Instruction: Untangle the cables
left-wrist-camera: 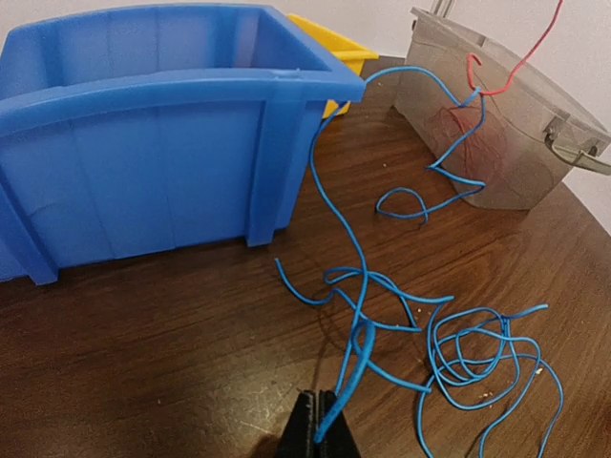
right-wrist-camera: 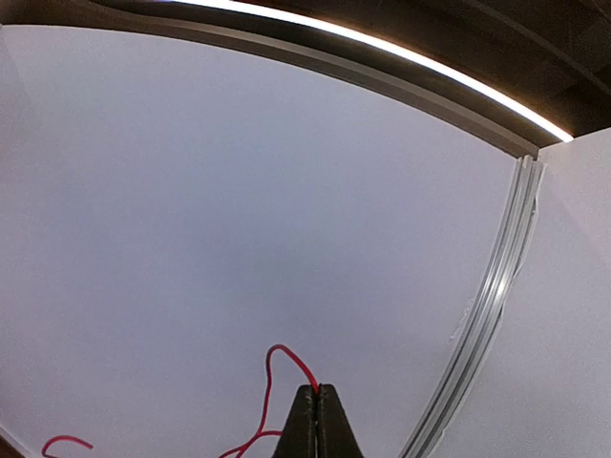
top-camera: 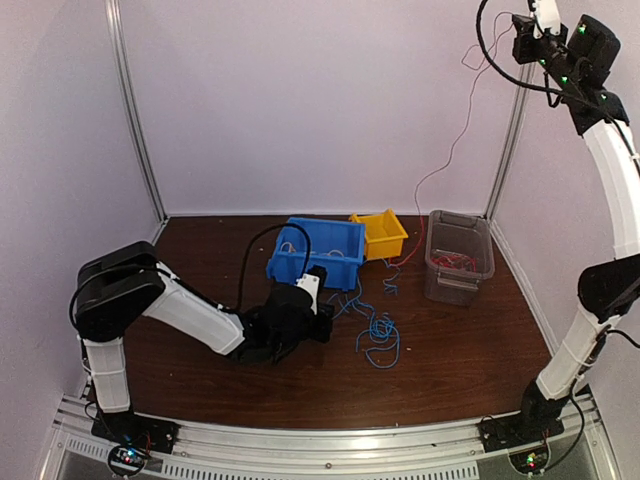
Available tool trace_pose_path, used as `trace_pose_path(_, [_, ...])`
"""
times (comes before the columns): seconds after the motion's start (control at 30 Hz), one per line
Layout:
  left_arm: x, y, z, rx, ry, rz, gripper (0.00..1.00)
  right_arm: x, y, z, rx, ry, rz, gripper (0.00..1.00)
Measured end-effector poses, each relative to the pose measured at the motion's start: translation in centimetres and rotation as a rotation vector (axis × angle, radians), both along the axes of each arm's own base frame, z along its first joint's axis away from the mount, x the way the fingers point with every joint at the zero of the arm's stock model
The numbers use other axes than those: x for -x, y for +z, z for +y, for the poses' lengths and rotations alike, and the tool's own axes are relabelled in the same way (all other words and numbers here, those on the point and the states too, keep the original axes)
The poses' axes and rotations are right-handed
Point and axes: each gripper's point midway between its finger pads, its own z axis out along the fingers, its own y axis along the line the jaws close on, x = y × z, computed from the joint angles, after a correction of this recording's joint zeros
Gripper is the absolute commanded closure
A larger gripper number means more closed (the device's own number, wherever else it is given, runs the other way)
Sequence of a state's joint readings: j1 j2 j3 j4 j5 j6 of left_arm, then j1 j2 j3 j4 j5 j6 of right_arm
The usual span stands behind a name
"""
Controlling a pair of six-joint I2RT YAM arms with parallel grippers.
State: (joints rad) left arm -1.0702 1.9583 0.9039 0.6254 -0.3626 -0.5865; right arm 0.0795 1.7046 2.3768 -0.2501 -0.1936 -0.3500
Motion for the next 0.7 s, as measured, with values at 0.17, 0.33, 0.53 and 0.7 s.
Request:
trace_pose_path(0.17, [0.0, 0.0, -0.1, 0.013, 0.003, 0.009, 1.00, 1.7, 2.3, -1.2, 0.009, -0.067, -0.075, 1.00])
trace_pose_path(0.33, [0.2, 0.3, -0.4, 0.028, -0.015, 0.008, 1.00, 1.6, -0.7, -1.4, 0.036, -0.082, -0.001, 1.00])
trace_pose_path(0.53, [0.6, 0.9, -1.0, 0.051, -0.057, -0.004, 1.00, -2.5, -13.2, -0.7, 0.057, -0.052, 0.284, 1.00])
trace_pose_path(0.7, [1.0, 1.2, -1.1, 0.057, -0.077, -0.010, 1.00, -4.8, -26.2, -0.3, 0.041, -0.025, 0.564, 1.00])
